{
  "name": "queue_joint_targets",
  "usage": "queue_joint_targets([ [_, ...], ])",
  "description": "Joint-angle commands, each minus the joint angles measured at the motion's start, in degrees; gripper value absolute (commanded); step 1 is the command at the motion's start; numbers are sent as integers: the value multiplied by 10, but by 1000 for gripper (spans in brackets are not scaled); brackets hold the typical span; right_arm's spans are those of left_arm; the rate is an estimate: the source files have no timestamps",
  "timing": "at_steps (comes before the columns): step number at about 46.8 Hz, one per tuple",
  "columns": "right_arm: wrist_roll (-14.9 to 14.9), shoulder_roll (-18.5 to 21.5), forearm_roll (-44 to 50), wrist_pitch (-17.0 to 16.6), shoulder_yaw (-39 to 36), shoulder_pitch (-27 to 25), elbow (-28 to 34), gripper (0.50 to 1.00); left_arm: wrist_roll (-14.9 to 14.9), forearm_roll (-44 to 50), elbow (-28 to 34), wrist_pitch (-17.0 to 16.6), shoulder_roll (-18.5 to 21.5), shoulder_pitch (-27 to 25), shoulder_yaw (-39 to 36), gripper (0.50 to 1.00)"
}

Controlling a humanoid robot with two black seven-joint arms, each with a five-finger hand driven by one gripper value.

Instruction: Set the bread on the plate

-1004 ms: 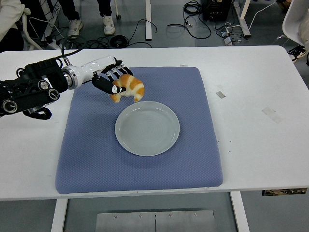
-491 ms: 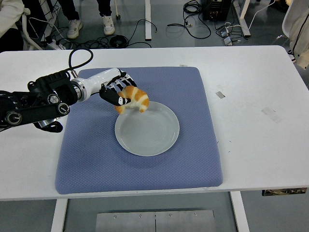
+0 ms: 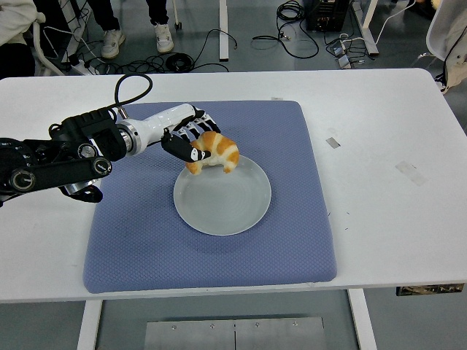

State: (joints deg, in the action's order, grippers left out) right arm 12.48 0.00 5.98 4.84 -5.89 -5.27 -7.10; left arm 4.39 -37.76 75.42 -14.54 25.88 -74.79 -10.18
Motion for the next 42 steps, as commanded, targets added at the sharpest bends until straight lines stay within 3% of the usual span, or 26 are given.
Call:
queue_joint_targets([
  [1,0,0,0,0,0,0,0,1000,1,0,6,-1,-10,3,-1,500],
  [42,0,0,0,0,0,-1,0,1000,0,-3,5,3,-27,19,-18,500],
])
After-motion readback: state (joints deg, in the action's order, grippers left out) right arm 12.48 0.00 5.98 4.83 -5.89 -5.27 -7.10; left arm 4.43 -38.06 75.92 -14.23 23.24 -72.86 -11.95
